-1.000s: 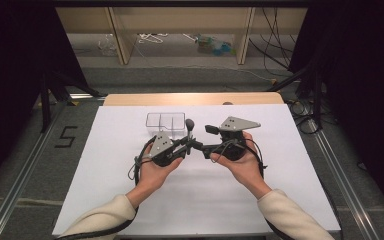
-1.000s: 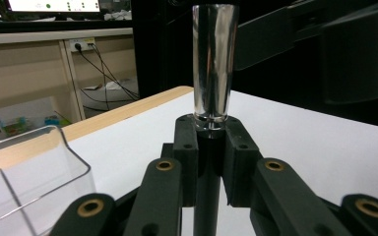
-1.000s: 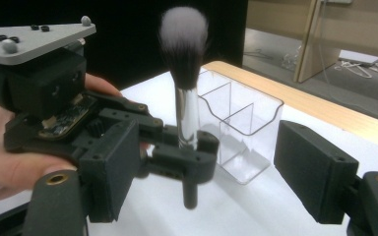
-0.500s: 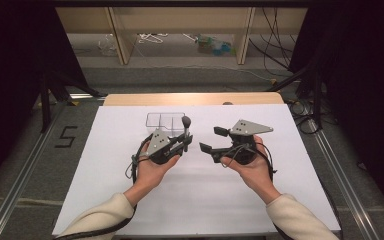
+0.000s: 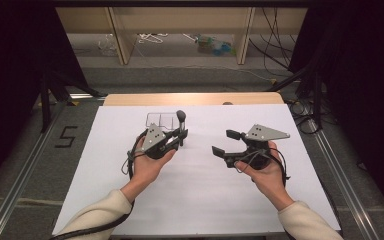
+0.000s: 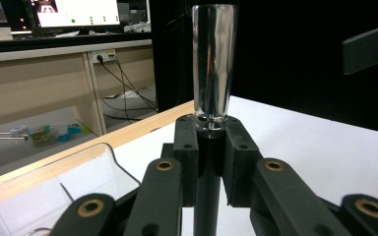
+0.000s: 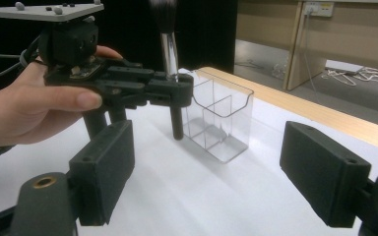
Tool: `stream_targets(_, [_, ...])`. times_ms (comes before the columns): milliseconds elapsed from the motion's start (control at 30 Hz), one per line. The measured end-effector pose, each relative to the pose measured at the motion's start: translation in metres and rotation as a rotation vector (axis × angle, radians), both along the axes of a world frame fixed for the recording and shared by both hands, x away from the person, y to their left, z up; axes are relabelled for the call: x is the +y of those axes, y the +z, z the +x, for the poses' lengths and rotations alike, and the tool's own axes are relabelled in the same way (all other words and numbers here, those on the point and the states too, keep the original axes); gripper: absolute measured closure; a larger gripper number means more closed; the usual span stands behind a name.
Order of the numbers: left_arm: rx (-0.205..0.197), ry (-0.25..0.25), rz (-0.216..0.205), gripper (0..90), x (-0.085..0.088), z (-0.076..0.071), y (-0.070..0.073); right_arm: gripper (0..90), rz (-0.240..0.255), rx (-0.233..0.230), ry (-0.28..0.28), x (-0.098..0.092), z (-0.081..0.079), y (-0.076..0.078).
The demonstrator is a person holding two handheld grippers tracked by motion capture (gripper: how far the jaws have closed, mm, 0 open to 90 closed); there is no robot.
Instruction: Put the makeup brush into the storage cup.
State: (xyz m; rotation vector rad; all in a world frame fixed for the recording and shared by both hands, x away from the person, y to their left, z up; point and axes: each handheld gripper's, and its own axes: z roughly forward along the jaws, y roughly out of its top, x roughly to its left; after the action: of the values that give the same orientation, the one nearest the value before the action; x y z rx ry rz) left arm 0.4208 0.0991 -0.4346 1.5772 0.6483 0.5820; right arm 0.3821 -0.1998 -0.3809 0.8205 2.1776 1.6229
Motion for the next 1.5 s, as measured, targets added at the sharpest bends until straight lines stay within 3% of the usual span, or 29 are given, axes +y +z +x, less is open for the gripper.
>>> stream_targets(300, [-0.005, 0.012, 0.010, 78.6, 0.000, 0.006, 0.001, 21.7, 0.022, -0.006, -0.018, -0.017, -0.012, -0.003])
stream_targets(433, [-0.008, 0.017, 0.008, 78.6, 0.001, 0.007, 0.002, 21.5, 0.004, -0.001, -0.024, -0.023, -0.016, -0.004])
stream_targets(700, [-0.016, 0.024, 0.005, 78.6, 0.003, 0.010, 0.005, 21.5, 0.000, -0.005, -0.014, -0.031, -0.025, -0.009])
stream_targets(800, [-0.020, 0.023, 0.003, 78.6, 0.003, 0.011, 0.005, 21.4, 0.021, -0.009, -0.007, -0.033, -0.028, -0.011])
stream_targets(900, [-0.022, 0.026, 0.005, 78.6, 0.003, 0.011, 0.006, 21.4, 0.008, -0.027, -0.012, -0.036, -0.032, -0.012])
stream_targets(1167, [-0.022, 0.027, 0.002, 78.6, 0.002, 0.014, 0.007, 21.6, -0.004, -0.022, 0.005, -0.039, -0.042, -0.016])
stream_targets(1367, [-0.024, 0.033, 0.002, 78.6, 0.001, 0.017, 0.008, 21.9, 0.012, -0.031, -0.003, -0.041, -0.045, -0.017])
stream_targets(1500, [-0.026, 0.038, 0.002, 78.6, 0.002, 0.019, 0.008, 21.9, 0.001, -0.008, -0.003, -0.045, -0.050, -0.016])
